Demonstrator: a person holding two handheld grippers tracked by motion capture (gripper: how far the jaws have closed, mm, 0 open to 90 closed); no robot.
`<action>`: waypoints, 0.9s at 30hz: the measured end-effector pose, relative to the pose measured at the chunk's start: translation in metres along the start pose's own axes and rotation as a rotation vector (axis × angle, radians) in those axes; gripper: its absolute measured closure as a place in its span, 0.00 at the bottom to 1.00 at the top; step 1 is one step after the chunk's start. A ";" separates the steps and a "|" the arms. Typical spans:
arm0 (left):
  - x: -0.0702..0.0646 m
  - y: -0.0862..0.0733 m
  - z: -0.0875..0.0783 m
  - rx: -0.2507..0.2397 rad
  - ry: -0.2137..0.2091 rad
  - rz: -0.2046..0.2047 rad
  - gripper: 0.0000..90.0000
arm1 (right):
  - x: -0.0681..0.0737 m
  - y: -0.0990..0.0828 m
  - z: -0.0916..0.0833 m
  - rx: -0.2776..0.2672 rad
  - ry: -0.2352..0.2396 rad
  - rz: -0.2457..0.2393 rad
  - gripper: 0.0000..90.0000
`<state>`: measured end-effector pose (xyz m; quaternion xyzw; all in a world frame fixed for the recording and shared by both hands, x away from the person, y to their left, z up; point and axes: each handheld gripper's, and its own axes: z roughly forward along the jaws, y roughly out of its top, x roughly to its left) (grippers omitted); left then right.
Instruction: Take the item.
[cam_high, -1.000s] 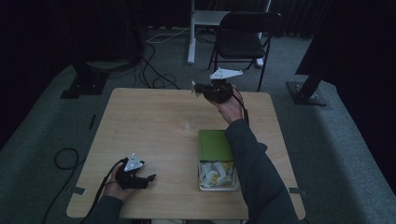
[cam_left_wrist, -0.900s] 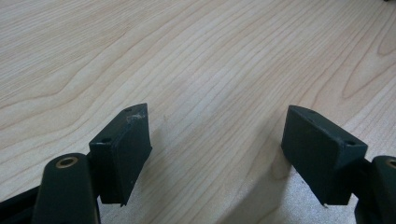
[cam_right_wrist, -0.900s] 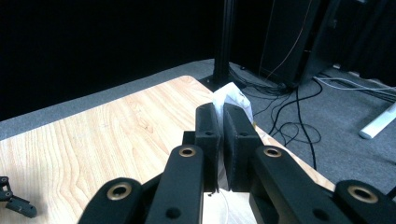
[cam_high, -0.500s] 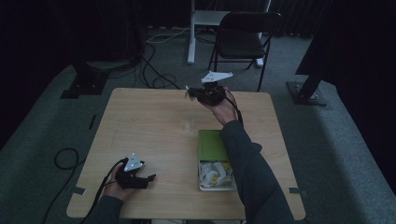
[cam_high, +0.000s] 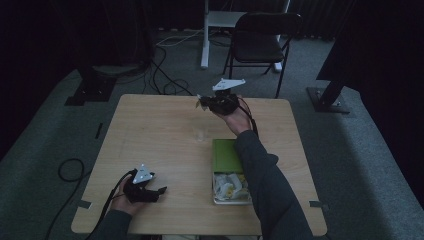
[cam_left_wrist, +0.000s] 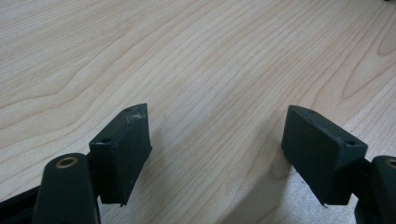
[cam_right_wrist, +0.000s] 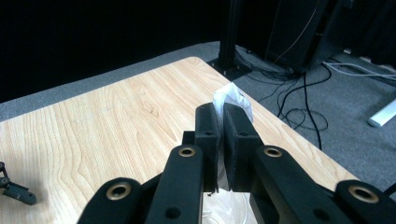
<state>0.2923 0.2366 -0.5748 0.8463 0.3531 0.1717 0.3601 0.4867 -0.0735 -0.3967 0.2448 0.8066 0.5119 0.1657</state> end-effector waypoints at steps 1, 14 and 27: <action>0.000 0.000 0.000 0.000 0.001 0.001 0.28 | 0.000 -0.001 0.001 0.011 -0.002 0.005 0.94; 0.000 0.000 0.000 0.000 0.001 0.001 0.28 | -0.001 -0.009 0.008 0.045 -0.007 0.016 0.93; 0.000 0.000 0.000 0.000 0.001 0.002 0.28 | -0.004 -0.008 0.005 0.027 -0.060 0.031 0.66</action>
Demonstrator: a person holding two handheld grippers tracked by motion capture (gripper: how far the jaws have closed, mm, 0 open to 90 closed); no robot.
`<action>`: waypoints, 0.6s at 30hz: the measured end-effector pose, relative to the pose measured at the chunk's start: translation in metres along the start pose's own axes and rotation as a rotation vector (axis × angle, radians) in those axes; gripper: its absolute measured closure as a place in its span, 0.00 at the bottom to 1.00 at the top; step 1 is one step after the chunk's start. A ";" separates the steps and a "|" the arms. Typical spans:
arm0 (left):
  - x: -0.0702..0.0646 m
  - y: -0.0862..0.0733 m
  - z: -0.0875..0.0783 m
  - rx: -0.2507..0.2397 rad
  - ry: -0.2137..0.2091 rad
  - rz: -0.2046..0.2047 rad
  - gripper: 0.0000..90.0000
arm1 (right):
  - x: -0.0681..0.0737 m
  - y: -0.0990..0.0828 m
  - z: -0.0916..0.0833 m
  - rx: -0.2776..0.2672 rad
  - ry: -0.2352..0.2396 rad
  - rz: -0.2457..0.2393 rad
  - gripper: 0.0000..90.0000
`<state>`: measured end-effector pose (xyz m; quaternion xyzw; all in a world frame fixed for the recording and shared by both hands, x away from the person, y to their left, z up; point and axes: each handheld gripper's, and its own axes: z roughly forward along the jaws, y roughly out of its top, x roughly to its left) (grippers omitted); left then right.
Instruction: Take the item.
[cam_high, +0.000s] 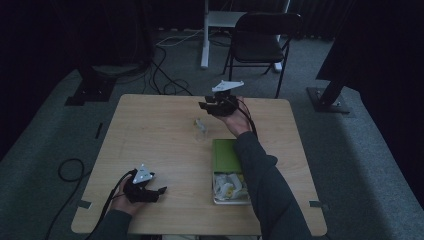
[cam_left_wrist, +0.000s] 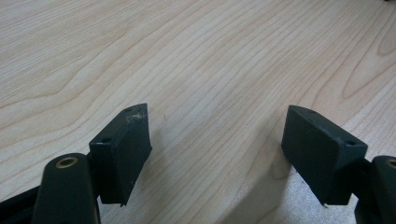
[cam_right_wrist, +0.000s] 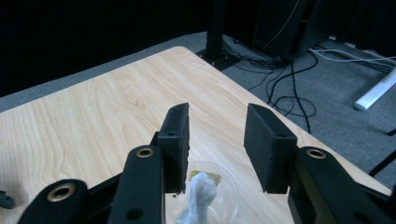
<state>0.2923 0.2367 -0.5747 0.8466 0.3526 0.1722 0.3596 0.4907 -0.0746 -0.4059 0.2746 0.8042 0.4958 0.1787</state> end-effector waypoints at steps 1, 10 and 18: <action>0.000 0.000 0.000 0.000 0.000 0.000 0.28 | -0.001 0.000 -0.002 -0.004 -0.003 0.002 0.66; 0.000 0.000 0.000 0.000 0.000 0.000 0.28 | -0.003 -0.005 -0.004 0.032 -0.005 0.001 0.70; 0.000 0.000 0.000 0.000 0.000 0.000 0.28 | 0.005 -0.009 0.008 0.076 0.017 -0.025 0.83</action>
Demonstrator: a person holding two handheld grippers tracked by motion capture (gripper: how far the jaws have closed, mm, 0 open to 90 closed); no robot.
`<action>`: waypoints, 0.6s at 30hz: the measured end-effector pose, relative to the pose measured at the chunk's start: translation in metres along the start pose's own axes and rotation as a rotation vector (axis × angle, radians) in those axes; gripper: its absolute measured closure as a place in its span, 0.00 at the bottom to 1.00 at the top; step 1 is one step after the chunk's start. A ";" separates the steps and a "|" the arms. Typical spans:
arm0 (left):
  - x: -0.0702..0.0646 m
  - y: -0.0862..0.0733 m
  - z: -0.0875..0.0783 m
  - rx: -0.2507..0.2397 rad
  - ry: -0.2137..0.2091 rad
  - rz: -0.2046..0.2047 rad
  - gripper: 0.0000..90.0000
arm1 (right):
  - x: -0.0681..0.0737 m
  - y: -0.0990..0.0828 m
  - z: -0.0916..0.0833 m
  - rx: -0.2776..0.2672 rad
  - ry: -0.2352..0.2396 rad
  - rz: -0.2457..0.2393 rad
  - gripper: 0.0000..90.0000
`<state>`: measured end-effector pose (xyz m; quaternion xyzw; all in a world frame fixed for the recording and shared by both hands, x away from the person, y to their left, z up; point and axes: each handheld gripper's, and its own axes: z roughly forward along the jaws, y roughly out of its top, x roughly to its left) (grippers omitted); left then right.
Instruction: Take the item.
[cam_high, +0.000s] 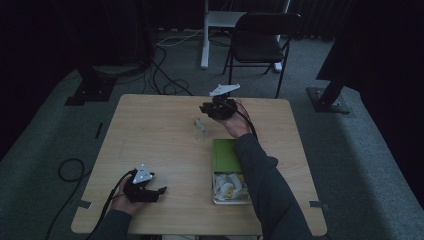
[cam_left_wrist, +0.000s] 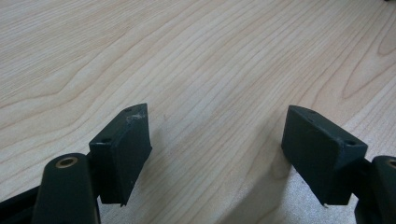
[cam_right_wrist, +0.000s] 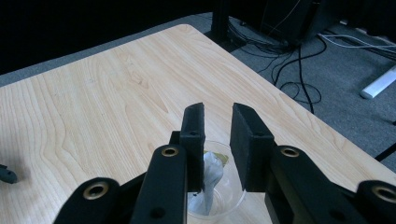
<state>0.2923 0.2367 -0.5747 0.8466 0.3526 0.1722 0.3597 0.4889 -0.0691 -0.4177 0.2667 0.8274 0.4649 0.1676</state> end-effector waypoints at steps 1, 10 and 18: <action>0.000 0.000 0.000 0.000 0.000 0.000 0.28 | -0.001 -0.001 -0.001 -0.001 -0.001 0.001 0.83; 0.000 0.000 0.000 0.000 0.000 0.000 0.28 | -0.008 -0.009 -0.009 0.017 -0.011 0.013 0.84; 0.000 0.000 0.000 0.000 0.000 0.000 0.28 | 0.005 -0.011 0.018 0.147 0.023 -0.024 0.87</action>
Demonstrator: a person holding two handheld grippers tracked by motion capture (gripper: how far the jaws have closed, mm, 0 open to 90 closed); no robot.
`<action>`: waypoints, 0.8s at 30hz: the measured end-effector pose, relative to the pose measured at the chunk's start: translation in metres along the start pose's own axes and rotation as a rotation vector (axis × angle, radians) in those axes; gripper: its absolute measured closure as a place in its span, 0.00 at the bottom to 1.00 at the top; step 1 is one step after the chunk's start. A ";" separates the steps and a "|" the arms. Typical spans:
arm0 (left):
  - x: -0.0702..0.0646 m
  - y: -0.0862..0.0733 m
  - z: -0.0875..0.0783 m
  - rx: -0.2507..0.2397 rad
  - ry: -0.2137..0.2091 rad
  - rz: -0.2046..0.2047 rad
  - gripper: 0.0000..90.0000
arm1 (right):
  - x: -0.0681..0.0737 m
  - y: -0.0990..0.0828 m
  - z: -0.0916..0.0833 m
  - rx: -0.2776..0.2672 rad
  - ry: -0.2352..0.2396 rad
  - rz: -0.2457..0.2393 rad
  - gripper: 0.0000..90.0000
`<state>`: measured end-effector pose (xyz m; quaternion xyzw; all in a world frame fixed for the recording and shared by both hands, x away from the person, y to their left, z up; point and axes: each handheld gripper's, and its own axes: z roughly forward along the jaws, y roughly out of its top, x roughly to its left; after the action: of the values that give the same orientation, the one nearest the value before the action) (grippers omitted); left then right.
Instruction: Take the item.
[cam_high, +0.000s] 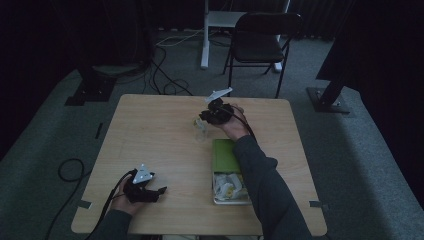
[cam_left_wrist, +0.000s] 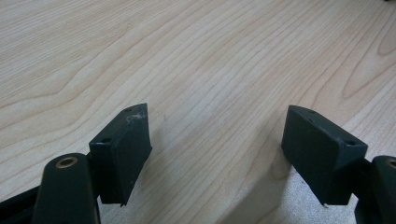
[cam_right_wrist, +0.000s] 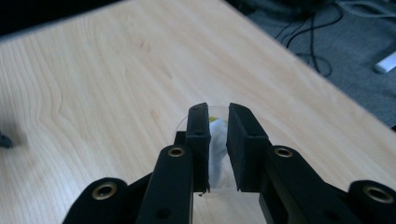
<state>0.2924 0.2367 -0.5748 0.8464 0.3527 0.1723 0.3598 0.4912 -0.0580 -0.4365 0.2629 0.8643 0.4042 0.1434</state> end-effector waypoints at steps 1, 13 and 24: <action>0.000 0.000 0.000 0.000 0.000 0.000 0.28 | 0.002 0.000 0.004 0.017 0.007 -0.005 0.87; 0.000 0.000 0.000 0.000 0.000 0.000 0.28 | 0.021 0.009 0.045 0.243 -0.096 -0.160 0.83; 0.000 0.000 0.000 0.000 0.000 0.000 0.28 | 0.018 0.013 0.032 0.192 -0.147 -0.151 0.93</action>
<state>0.2924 0.2366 -0.5748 0.8465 0.3526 0.1724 0.3597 0.4960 -0.0210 -0.4469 0.2388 0.9034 0.2874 0.2106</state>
